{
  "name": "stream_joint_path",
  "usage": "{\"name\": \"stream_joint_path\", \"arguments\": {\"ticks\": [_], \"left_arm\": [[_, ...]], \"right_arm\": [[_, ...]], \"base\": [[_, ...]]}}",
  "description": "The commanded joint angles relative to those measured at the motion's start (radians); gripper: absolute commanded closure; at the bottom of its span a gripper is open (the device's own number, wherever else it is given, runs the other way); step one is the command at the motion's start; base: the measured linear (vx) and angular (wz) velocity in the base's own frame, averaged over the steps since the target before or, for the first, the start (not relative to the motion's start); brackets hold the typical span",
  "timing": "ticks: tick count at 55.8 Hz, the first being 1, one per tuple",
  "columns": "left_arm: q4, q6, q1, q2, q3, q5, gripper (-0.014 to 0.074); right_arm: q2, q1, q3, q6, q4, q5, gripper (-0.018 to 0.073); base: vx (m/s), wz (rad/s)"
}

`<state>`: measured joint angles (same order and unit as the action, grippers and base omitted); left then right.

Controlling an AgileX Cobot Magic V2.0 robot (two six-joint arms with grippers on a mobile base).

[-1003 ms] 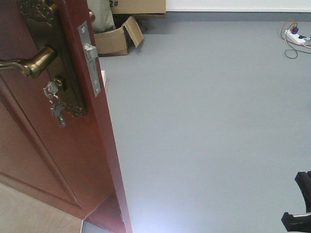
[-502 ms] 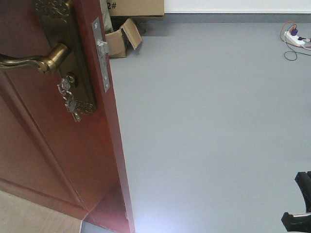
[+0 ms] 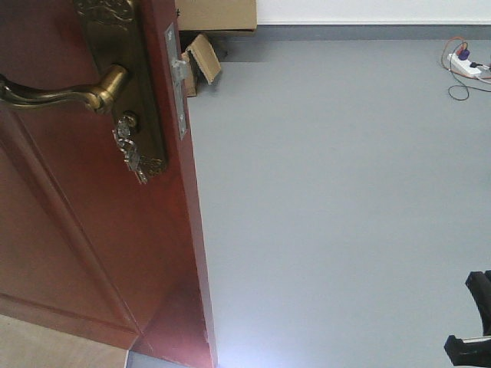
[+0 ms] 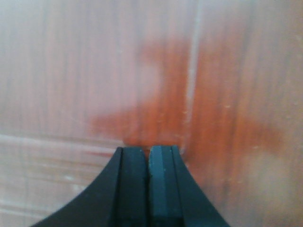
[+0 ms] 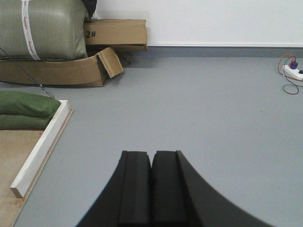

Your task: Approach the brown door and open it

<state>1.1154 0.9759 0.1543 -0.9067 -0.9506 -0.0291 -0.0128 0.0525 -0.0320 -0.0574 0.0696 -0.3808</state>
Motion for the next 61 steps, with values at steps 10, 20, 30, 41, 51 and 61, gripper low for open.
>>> {"name": "stream_joint_path", "arguments": {"ticks": [10, 20, 30, 41, 51, 61], "left_arm": [[0.001, -0.001, 0.004, 0.003, -0.028, -0.030, 0.0600], [0.001, -0.001, 0.004, 0.003, -0.028, -0.030, 0.0600], [0.001, -0.001, 0.004, 0.003, -0.028, -0.030, 0.0600], [0.001, -0.001, 0.004, 0.003, -0.028, -0.030, 0.0600], [0.001, -0.001, 0.004, 0.003, -0.028, -0.030, 0.0600], [0.001, -0.001, 0.004, 0.003, -0.028, -0.030, 0.0600]], "right_arm": [[-0.006, 0.001, -0.003, -0.009, -0.004, 0.076, 0.0559], [-0.006, 0.001, -0.003, -0.009, -0.004, 0.076, 0.0559], [-0.006, 0.001, -0.003, -0.009, -0.004, 0.076, 0.0559], [-0.006, 0.001, -0.003, -0.009, -0.004, 0.076, 0.0559], [-0.006, 0.001, -0.003, -0.009, -0.004, 0.076, 0.0559], [-0.006, 0.001, -0.003, -0.009, -0.004, 0.076, 0.0559]], "base": [[0.09, 0.00], [0.08, 0.00], [0.08, 0.01], [0.07, 0.00], [0.07, 0.01], [0.07, 0.03]]}}
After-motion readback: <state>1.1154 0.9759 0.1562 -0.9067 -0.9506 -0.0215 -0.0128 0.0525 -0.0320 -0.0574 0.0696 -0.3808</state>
